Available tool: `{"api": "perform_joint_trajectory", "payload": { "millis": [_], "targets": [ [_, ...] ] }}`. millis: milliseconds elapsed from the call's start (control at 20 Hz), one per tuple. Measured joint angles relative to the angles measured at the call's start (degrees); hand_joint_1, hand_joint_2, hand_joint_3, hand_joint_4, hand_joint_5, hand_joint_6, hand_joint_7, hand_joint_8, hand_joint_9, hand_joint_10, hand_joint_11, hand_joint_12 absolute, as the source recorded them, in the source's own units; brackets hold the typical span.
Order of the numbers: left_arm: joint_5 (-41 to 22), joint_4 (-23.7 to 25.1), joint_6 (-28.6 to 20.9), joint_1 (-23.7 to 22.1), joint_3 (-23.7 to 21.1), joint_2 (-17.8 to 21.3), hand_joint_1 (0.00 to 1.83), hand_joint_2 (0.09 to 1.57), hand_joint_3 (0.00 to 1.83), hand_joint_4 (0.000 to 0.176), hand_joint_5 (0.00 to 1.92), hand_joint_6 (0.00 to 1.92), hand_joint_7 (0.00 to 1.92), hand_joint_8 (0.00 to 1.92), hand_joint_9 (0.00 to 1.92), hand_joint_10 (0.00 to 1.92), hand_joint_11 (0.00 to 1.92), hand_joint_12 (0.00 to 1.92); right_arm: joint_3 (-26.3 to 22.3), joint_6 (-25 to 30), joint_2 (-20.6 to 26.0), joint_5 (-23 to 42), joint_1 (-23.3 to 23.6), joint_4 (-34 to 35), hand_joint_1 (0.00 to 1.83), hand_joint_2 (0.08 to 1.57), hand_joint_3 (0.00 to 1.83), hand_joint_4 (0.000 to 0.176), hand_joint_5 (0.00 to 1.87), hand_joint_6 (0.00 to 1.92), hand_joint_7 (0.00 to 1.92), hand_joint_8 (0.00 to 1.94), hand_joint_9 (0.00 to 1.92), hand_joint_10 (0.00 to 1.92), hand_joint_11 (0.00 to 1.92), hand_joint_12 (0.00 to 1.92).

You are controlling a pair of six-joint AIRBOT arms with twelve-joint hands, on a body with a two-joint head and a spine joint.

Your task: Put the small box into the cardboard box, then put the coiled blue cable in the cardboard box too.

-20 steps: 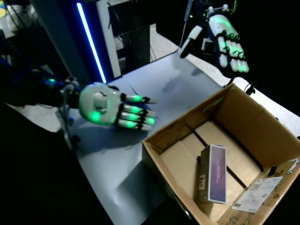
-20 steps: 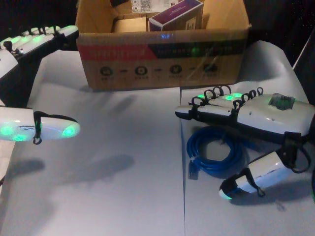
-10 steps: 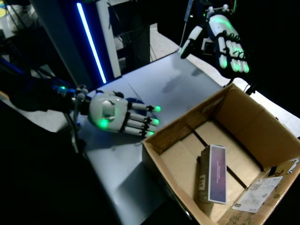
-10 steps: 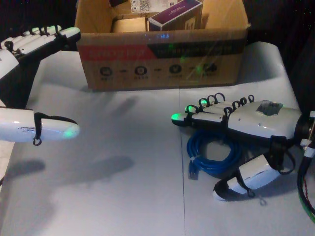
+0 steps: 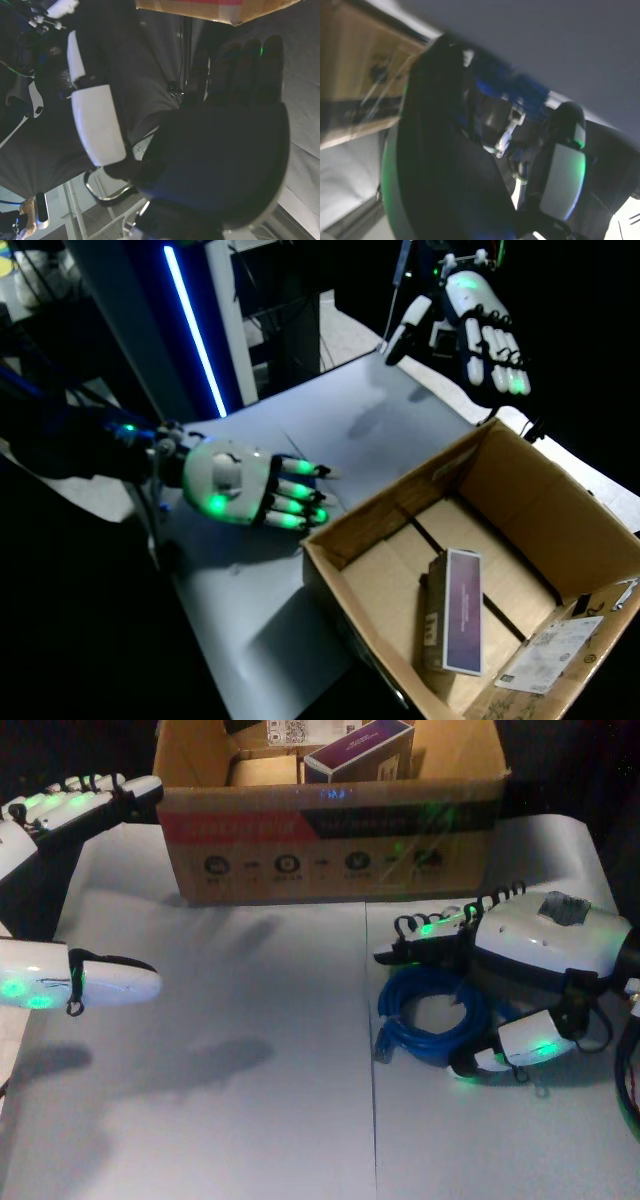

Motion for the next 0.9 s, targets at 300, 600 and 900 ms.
{"api": "perform_joint_trajectory", "payload": {
  "millis": [300,600,900],
  "targets": [
    [-0.02,0.07,-0.04,0.00,0.00,0.00,0.59,0.83,0.00,0.176,0.08,0.00,0.05,0.00,0.00,0.00,0.00,0.00,-0.04,1.03,0.00,-0.26,0.00,0.42,1.13,1.18,0.00,0.000,0.84,1.21,0.35,1.87,0.70,1.92,1.02,1.88],
    [0.00,0.04,-0.15,0.00,0.00,0.00,0.59,0.83,0.00,0.176,0.08,0.00,0.05,0.00,0.00,0.00,0.00,0.00,-0.04,0.66,0.00,-0.46,0.00,0.39,1.59,1.19,0.00,0.050,0.64,1.92,0.90,1.94,1.22,1.92,1.48,1.92],
    [-0.02,0.04,-0.15,0.00,0.00,0.00,0.61,0.82,0.00,0.176,0.08,0.00,0.06,0.00,0.00,0.00,0.00,0.00,-0.07,0.83,0.15,-0.26,-0.07,1.11,1.76,1.17,0.00,0.107,0.85,1.92,1.05,1.94,1.43,1.92,1.69,1.92]
  ]
}}
